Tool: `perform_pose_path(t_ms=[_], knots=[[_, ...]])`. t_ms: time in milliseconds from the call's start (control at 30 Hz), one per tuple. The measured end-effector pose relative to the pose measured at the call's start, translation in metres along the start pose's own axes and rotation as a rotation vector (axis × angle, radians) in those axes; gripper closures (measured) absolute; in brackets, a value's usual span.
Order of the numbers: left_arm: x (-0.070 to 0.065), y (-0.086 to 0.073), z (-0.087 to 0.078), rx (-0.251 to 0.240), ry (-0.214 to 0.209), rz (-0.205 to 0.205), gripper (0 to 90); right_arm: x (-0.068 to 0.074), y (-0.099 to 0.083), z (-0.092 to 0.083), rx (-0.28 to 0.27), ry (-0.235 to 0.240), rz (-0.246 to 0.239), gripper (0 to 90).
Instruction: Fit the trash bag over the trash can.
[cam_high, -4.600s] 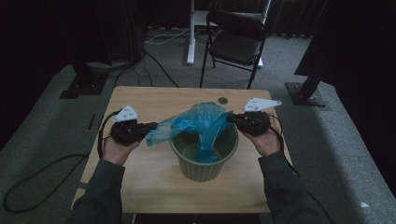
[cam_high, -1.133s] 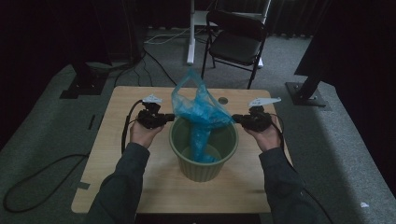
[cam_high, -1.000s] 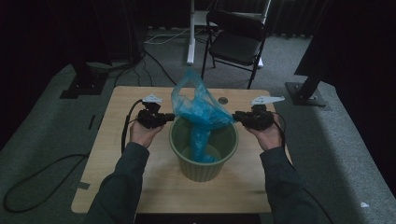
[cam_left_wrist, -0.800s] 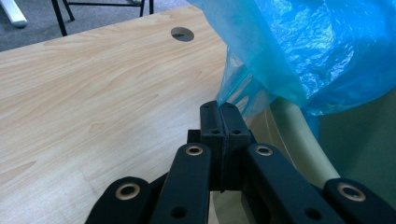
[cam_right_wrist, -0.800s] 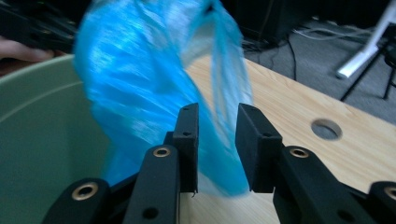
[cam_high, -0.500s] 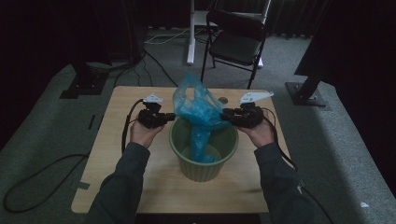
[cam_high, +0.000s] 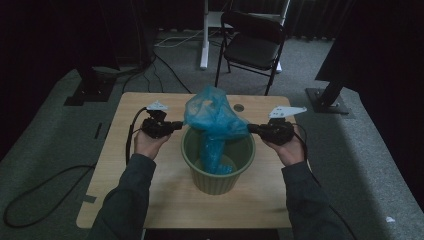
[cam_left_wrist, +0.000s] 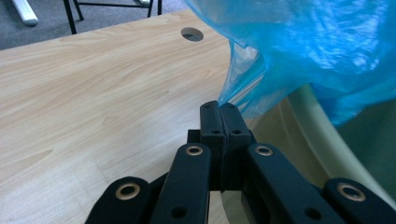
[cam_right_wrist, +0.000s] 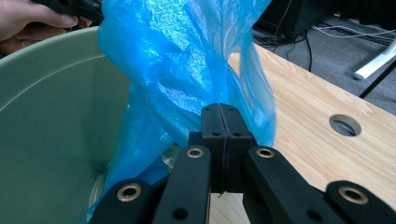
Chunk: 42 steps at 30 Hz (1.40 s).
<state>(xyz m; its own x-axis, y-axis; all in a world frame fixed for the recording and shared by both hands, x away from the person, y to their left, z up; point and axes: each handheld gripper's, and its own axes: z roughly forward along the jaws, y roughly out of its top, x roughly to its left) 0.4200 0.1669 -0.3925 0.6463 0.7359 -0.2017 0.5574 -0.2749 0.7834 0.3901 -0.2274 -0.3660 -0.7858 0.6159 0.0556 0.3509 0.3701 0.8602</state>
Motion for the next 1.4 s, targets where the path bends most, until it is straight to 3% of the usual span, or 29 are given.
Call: perform_pose_path(t_ms=[167, 300, 433, 633, 667, 700, 867, 1033, 1400], knots=[[0.006, -0.004, -0.004, -0.009, 0.001, -0.020, 89.8, -0.001, -0.005, -0.006, 0.004, -0.001, 0.009, 89.9], [0.006, -0.005, -0.011, -0.045, -0.010, -0.026, 76.4, -0.001, -0.005, -0.006, 0.005, 0.000, 0.006, 89.9], [0.006, -0.005, -0.017, -0.055, -0.020, -0.021, 71.0, 0.001, -0.002, -0.004, 0.001, 0.002, 0.002, 89.8], [0.005, -0.004, -0.027, -0.105, -0.062, -0.015, 59.4, 0.001, -0.001, -0.002, 0.002, 0.003, -0.001, 89.8], [0.005, -0.003, -0.030, -0.132, -0.099, -0.018, 58.0, 0.001, -0.001, -0.002, 0.001, 0.003, 0.000, 89.8], [0.005, -0.003, -0.030, -0.132, -0.099, -0.018, 56.2, 0.001, -0.001, -0.002, 0.001, 0.003, 0.000, 89.8], [-0.004, 0.004, -0.033, -0.155, -0.121, 0.037, 52.5, 0.002, 0.000, -0.001, 0.001, 0.003, -0.004, 89.8], [-0.009, 0.013, -0.032, -0.179, -0.133, 0.045, 52.4, 0.004, 0.002, 0.000, 0.002, 0.003, -0.015, 89.8], [-0.015, 0.029, -0.012, -0.130, -0.133, 0.023, 51.4, 0.006, 0.004, 0.001, 0.000, 0.013, -0.027, 89.8]])
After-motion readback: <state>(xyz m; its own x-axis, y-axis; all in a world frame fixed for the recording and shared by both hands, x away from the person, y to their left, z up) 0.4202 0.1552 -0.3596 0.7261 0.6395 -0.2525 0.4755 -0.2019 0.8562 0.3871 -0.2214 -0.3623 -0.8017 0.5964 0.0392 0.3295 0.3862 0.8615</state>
